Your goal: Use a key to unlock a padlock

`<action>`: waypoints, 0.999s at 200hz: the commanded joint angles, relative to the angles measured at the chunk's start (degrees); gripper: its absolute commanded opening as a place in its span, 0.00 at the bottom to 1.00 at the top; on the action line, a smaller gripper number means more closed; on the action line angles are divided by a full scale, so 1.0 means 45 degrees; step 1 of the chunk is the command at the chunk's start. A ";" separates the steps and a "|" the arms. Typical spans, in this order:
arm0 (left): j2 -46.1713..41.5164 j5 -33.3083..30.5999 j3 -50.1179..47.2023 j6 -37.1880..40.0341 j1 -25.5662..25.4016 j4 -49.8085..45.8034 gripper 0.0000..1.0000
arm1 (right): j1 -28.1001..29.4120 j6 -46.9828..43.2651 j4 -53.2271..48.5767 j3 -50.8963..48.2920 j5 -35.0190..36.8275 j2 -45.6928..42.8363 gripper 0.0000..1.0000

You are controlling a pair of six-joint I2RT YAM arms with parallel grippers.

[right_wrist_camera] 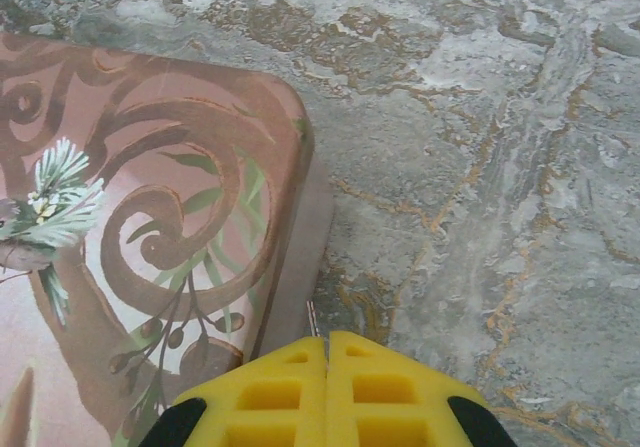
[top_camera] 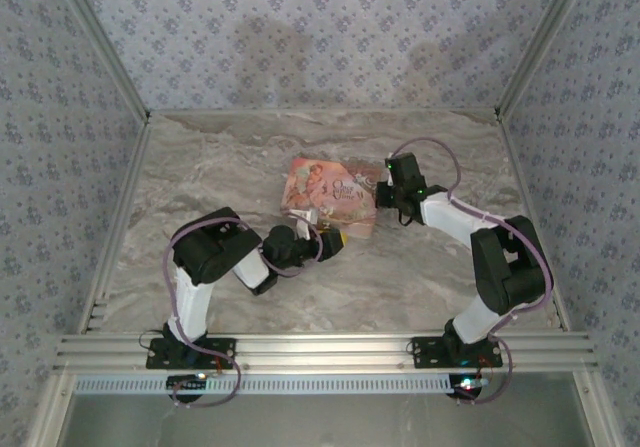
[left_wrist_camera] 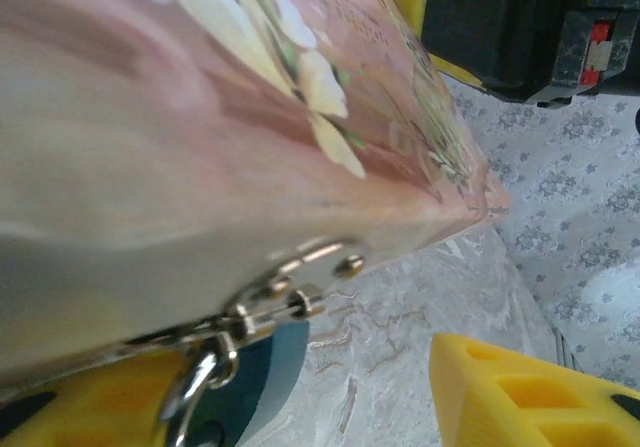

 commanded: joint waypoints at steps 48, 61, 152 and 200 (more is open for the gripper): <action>-0.0029 -0.0068 -0.0496 -0.0281 0.0020 0.0014 0.52 | 0.0127 0.0193 0.0164 -0.0239 -0.0188 -0.0352 0.00; -0.0157 -0.0061 -0.0750 -0.0292 0.0128 0.0017 0.50 | 0.0126 0.0202 0.0168 -0.0247 -0.0187 -0.0373 0.00; -0.0559 0.0233 -0.1194 -0.0248 0.0606 -0.0002 0.41 | 0.0184 0.0242 0.0195 -0.0324 -0.0188 -0.0421 0.00; -0.0654 0.0465 -0.1328 -0.0459 0.0902 -0.0116 0.46 | 0.0171 0.0229 0.0228 -0.0360 -0.0188 -0.0460 0.00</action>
